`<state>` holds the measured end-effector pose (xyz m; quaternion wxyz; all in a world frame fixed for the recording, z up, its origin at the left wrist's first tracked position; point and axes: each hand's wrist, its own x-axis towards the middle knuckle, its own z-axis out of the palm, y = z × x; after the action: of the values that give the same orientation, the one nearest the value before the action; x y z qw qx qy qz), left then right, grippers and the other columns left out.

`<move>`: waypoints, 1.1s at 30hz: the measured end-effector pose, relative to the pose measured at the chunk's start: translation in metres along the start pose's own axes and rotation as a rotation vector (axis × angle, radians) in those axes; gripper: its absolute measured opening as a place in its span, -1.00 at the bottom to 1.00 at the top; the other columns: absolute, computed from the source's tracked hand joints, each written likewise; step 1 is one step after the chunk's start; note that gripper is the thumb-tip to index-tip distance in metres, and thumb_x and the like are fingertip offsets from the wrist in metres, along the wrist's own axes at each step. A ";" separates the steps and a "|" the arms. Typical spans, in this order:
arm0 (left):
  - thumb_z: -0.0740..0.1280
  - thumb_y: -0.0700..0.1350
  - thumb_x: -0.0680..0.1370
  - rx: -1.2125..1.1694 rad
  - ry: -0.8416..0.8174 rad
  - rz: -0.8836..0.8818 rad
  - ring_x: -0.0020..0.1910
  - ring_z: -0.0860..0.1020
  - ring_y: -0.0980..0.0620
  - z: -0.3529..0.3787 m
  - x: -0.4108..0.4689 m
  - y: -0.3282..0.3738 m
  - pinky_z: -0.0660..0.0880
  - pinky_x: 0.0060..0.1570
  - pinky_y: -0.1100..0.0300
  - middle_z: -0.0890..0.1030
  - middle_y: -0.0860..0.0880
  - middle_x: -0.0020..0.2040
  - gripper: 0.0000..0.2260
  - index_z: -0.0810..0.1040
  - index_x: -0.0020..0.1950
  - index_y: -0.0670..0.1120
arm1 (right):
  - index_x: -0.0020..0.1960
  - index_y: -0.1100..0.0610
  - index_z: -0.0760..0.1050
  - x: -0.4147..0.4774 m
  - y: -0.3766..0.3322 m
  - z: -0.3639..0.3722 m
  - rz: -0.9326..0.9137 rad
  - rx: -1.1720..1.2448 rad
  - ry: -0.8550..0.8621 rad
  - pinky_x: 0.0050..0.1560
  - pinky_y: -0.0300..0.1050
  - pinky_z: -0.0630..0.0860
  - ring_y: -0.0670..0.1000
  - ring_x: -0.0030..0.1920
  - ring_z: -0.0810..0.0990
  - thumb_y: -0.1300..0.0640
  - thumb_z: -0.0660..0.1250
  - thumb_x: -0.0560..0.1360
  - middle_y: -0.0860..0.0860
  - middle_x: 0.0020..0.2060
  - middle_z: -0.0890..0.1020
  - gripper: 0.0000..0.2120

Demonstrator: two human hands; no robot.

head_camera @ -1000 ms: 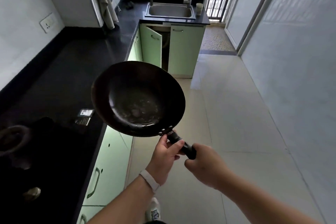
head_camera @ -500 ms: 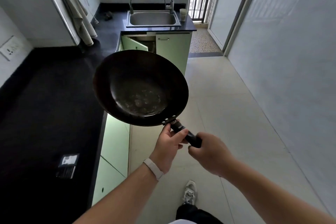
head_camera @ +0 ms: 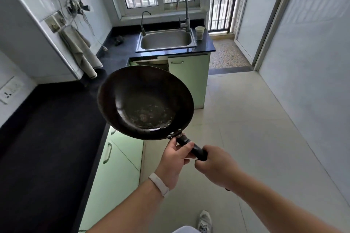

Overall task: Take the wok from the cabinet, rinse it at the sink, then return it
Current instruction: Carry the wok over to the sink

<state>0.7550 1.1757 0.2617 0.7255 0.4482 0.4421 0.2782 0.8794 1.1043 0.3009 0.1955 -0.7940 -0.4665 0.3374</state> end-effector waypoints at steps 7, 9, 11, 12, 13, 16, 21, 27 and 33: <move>0.37 -0.14 0.57 -0.033 0.030 -0.012 -0.14 0.63 -0.05 0.041 0.084 0.032 0.45 -0.02 0.05 0.68 -0.05 -0.13 -0.84 0.52 0.14 -0.06 | -0.20 0.11 0.47 0.084 0.011 -0.057 -0.015 -0.018 -0.020 -0.44 -0.13 0.32 0.03 -0.39 0.47 0.08 0.34 0.42 0.00 -0.38 0.52 -0.90; 0.37 -0.13 0.57 -0.024 0.023 -0.014 -0.12 0.63 -0.06 0.050 0.106 0.038 0.43 -0.03 0.06 0.69 -0.04 -0.14 -0.84 0.52 0.14 -0.05 | -0.16 0.13 0.50 0.103 0.015 -0.070 -0.021 -0.027 -0.015 -0.43 -0.13 0.32 0.03 -0.38 0.46 0.11 0.32 0.42 0.00 -0.38 0.52 -0.91; 0.37 -0.13 0.57 -0.019 0.017 -0.014 -0.13 0.64 -0.07 0.058 0.129 0.045 0.43 -0.04 0.06 0.70 -0.05 -0.13 -0.84 0.52 0.13 -0.05 | -0.15 0.13 0.50 0.123 0.017 -0.083 -0.024 -0.036 -0.010 -0.44 -0.15 0.30 0.01 -0.39 0.45 0.11 0.31 0.43 -0.01 -0.38 0.51 -0.91; 0.37 -0.14 0.57 -0.019 0.013 -0.015 -0.14 0.65 -0.06 0.062 0.142 0.048 0.44 -0.03 0.06 0.70 -0.05 -0.13 -0.84 0.51 0.14 -0.06 | -0.17 0.12 0.48 0.135 0.017 -0.089 -0.023 -0.040 -0.008 -0.45 -0.16 0.29 0.00 -0.40 0.44 0.10 0.31 0.44 -0.02 -0.39 0.50 -0.91; 0.37 -0.15 0.57 -0.023 0.011 -0.018 -0.16 0.66 -0.05 0.065 0.155 0.052 0.45 -0.03 0.07 0.70 -0.04 -0.14 -0.84 0.51 0.14 -0.07 | -0.19 0.11 0.47 0.147 0.017 -0.093 -0.016 -0.038 -0.007 -0.46 -0.16 0.28 0.00 -0.40 0.43 0.10 0.31 0.44 -0.02 -0.39 0.49 -0.91; 0.37 -0.19 0.57 -0.036 -0.002 -0.017 -0.24 0.67 0.00 0.069 0.196 0.062 0.45 -0.06 0.05 0.70 0.00 -0.20 -0.86 0.51 0.11 -0.09 | -0.24 0.08 0.45 0.183 0.015 -0.104 0.012 -0.009 0.001 -0.43 -0.14 0.31 0.02 -0.38 0.47 0.07 0.33 0.43 -0.03 -0.40 0.50 -0.87; 0.40 -0.19 0.54 -0.065 -0.053 -0.035 -0.29 0.64 0.01 0.077 0.282 0.087 0.45 -0.09 0.08 0.67 -0.04 -0.21 -0.88 0.50 0.02 -0.09 | -0.31 0.05 0.40 0.264 0.007 -0.134 0.057 -0.009 -0.003 -0.48 -0.21 0.26 -0.03 -0.45 0.42 0.08 0.36 0.43 -0.04 -0.45 0.47 -0.81; 0.36 -0.22 0.56 -0.107 -0.098 -0.074 -0.36 0.62 0.07 0.083 0.388 0.134 0.39 -0.25 0.18 0.68 0.01 -0.25 -0.92 0.48 -0.03 -0.07 | -0.28 0.05 0.41 0.362 -0.024 -0.178 0.105 -0.090 -0.005 -0.48 -0.19 0.30 -0.06 -0.48 0.41 0.11 0.31 0.44 -0.04 -0.46 0.47 -0.86; 0.35 -0.23 0.57 -0.133 -0.158 -0.055 -0.38 0.62 0.10 0.083 0.486 0.186 0.37 -0.18 0.12 0.67 0.05 -0.29 -0.91 0.48 -0.01 -0.07 | -0.34 0.04 0.36 0.453 -0.054 -0.214 0.108 -0.082 0.062 -0.43 -0.12 0.32 -0.03 -0.46 0.40 0.11 0.30 0.44 -0.03 -0.47 0.45 -0.79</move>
<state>1.0489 1.6136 0.2550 0.7935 0.4072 0.3764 0.2507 1.1528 1.5273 0.3232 0.1585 -0.8354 -0.4299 0.3035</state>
